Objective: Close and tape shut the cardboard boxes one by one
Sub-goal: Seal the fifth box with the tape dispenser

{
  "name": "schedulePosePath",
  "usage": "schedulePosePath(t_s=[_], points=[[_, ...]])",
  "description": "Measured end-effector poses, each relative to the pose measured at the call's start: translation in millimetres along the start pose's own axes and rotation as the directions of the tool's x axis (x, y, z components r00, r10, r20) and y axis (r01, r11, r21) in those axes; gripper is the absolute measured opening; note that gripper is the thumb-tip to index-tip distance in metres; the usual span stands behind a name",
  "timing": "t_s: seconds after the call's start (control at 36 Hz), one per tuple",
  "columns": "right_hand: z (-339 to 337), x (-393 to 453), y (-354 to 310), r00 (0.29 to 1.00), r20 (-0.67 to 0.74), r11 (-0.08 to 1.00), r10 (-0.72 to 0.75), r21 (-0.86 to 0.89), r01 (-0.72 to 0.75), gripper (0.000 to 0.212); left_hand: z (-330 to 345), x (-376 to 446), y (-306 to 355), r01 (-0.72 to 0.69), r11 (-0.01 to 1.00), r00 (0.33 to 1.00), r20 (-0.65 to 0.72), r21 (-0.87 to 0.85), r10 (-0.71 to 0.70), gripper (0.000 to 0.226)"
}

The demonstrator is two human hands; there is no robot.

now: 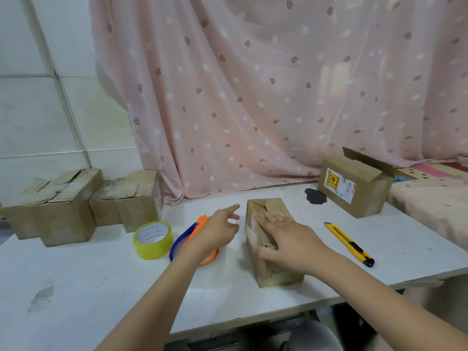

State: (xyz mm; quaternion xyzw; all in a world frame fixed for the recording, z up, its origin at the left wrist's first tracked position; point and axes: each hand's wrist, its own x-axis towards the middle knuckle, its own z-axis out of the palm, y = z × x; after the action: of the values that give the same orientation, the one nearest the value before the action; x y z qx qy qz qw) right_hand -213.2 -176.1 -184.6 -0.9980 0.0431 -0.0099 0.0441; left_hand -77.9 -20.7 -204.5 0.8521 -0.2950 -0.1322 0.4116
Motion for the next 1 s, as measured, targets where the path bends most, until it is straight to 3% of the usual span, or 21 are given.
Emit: schedulePosePath(t_s=[0.11,0.25,0.47,1.0], points=[[0,-1,2,1.000,-0.014,1.000,-0.007,0.003,0.007,0.081,8,13,-4,0.056,0.944,0.997,0.065,-0.326,-0.036,0.054],[1,-1,7,1.000,-0.025,1.000,-0.015,0.008,0.016,0.080,7,18,-7,0.052,0.908,0.992,0.123,-0.416,-0.001,0.048],[-1,1,14,1.000,-0.014,1.000,-0.006,0.020,0.007,0.080,2,25,-14,0.032,0.906,0.963,0.257,-0.422,0.086,0.067],[-1,1,18,0.999,-0.032,1.000,-0.009,0.024,0.009,0.079,9,29,-20,-0.043,0.914,0.943,0.286,-0.403,0.170,0.070]])
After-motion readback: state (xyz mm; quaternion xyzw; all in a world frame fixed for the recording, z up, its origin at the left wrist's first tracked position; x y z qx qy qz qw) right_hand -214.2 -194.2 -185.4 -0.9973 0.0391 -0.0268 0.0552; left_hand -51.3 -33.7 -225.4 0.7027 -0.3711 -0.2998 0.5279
